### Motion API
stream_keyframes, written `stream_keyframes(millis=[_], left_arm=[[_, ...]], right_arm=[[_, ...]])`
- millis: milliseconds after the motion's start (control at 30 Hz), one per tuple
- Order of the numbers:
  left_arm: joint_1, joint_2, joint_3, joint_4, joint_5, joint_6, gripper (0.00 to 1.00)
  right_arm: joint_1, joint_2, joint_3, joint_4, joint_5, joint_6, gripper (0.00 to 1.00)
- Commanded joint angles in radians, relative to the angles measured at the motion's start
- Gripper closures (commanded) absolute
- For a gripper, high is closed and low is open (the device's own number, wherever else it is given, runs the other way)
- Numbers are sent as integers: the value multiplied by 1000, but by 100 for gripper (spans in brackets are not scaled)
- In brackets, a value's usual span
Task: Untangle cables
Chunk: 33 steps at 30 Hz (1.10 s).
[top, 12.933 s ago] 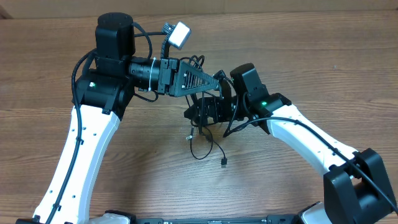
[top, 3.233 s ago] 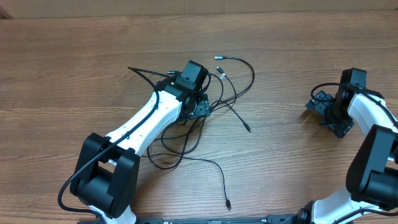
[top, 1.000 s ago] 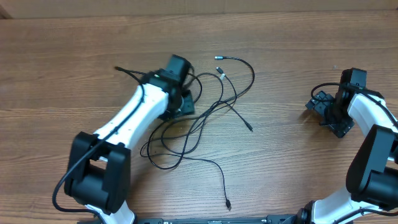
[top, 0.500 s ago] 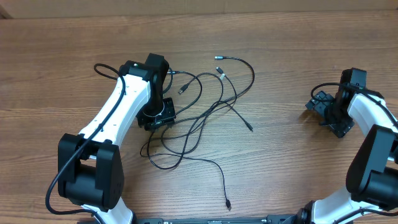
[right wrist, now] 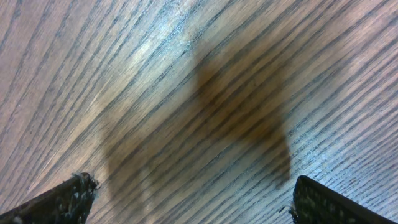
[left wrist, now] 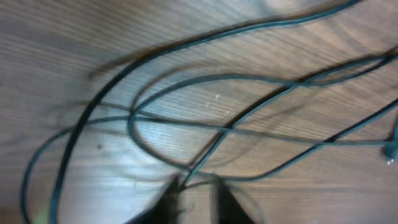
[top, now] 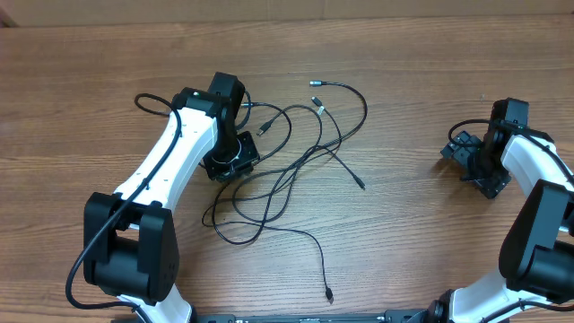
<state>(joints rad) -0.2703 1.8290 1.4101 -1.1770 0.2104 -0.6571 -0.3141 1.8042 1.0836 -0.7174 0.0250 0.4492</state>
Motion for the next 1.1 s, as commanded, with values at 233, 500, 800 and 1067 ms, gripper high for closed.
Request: stream_keyframes(millis=[233, 500, 800, 1067], left_arm=[[-6, -18, -21, -77, 16, -20, 52], [-46, -18, -84, -42, 15, -87, 41], [-88, -18, -95, -46, 31, -89, 45], [-103, -18, -95, -18, -50, -43, 21]], right_arm=[[-1, 0, -5, 5, 0, 7, 0], [-1, 0, -5, 5, 0, 7, 0], [-1, 0, -5, 5, 0, 7, 0], [-1, 0, -5, 5, 0, 7, 0]])
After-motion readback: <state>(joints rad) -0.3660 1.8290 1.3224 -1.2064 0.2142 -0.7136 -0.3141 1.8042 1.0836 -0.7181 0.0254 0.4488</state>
